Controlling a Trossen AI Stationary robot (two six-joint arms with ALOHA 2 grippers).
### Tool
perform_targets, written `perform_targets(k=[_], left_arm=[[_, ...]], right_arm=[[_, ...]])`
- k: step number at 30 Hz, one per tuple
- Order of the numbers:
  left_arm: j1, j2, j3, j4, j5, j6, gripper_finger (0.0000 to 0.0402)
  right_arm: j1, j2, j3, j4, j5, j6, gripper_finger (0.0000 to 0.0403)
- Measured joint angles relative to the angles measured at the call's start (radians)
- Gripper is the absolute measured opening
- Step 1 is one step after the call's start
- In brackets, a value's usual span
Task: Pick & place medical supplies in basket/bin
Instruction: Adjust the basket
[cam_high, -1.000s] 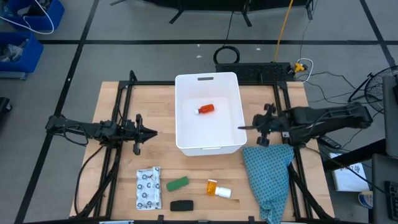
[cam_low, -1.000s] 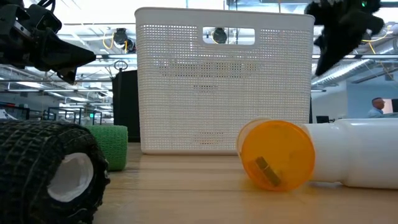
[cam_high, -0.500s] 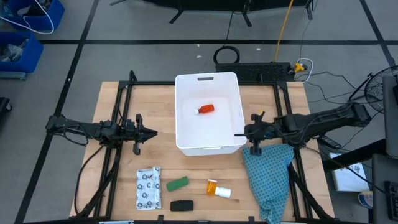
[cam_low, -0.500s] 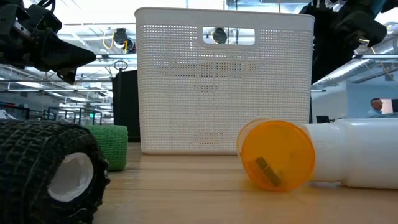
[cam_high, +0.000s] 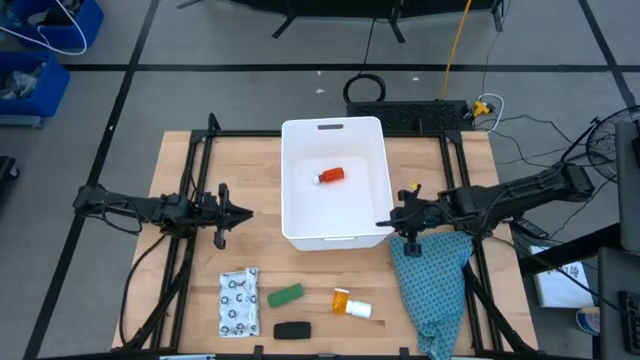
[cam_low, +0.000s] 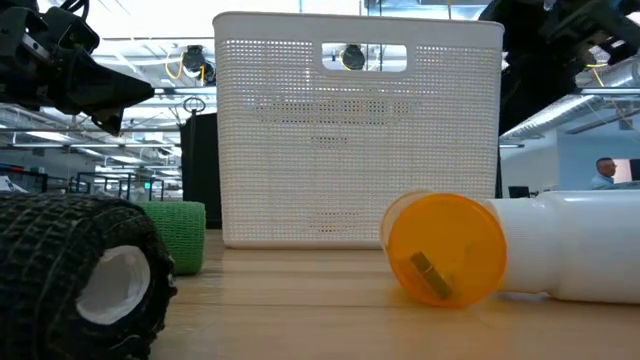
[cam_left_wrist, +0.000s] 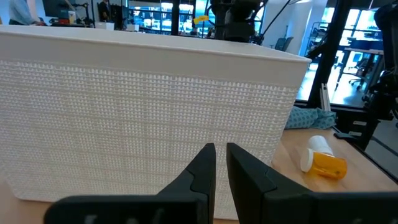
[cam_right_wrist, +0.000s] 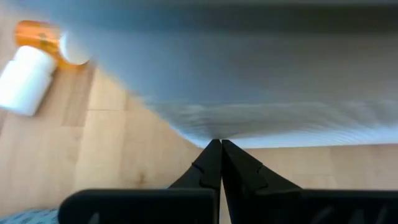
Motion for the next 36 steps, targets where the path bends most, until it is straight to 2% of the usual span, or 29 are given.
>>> perform_targets(k=[13, 21, 36], left_arm=[[0.000, 0.000, 0.000, 0.000, 0.000, 0.000, 0.0042], [0.000, 0.000, 0.000, 0.000, 0.000, 0.000, 0.0042], [0.000, 0.000, 0.000, 0.000, -0.001, 0.000, 0.0042]], right_arm=[[0.087, 0.000, 0.000, 0.071, -0.001, -0.046, 0.0000], [0.068, 0.002, 0.000, 0.092, 0.031, -0.041, 0.0000], [0.058, 0.082, 0.000, 0.149, 0.004, -0.053, 0.0000]])
